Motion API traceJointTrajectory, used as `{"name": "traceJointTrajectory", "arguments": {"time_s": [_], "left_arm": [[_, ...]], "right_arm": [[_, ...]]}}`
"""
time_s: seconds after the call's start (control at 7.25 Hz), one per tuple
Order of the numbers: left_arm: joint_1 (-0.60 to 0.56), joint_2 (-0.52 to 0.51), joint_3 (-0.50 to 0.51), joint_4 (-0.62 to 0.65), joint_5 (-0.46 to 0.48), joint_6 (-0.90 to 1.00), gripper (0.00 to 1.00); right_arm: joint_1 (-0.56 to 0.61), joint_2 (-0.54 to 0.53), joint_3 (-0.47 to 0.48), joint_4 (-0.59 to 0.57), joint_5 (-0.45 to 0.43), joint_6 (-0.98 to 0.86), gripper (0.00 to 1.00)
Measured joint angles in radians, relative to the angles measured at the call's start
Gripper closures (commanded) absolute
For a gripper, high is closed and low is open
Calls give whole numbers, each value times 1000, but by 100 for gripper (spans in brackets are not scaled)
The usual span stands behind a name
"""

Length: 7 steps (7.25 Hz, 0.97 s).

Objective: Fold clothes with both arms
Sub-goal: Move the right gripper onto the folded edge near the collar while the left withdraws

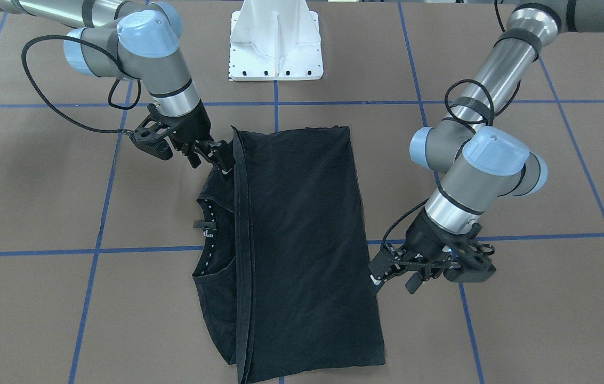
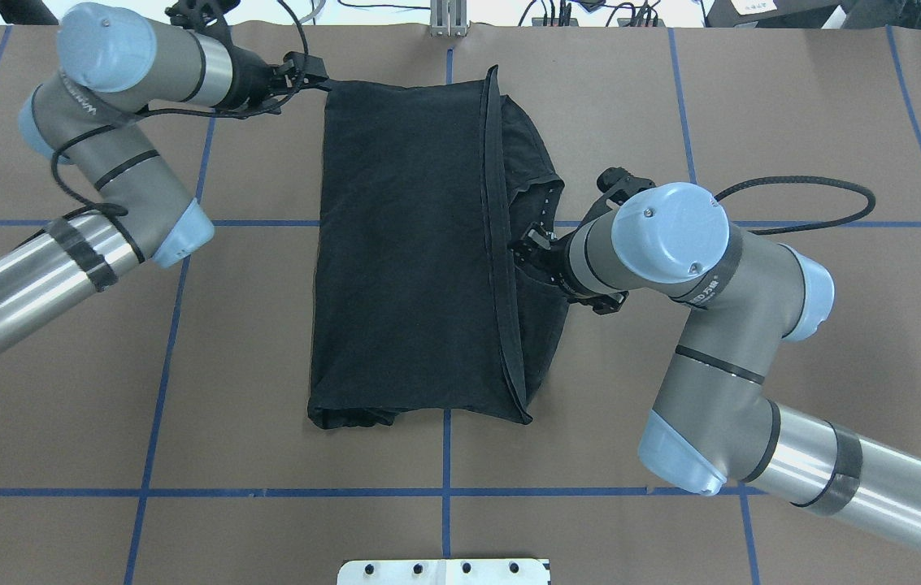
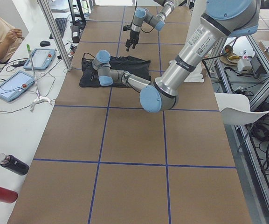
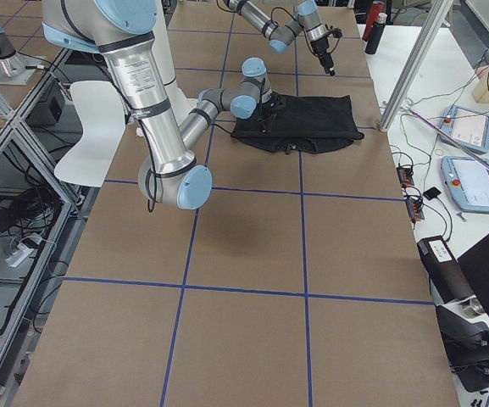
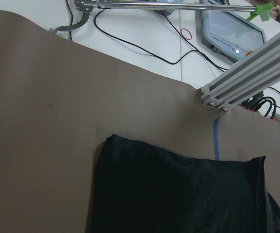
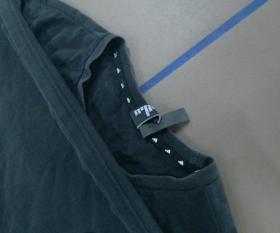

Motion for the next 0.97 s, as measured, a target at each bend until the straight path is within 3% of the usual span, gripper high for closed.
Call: {"name": "traceJointTrajectory", "arguments": {"time_s": [0.28, 0.55, 0.97], "left_arm": [[-9, 171, -179, 22, -32, 49, 0], [-22, 301, -313, 89, -36, 233, 0], [-25, 351, -408, 190, -30, 328, 0]], "right_arm": [[-71, 5, -8, -5, 3, -257, 35], [-126, 38, -20, -86, 4, -524, 42], [-172, 134, -43, -307, -8, -829, 51]]}}
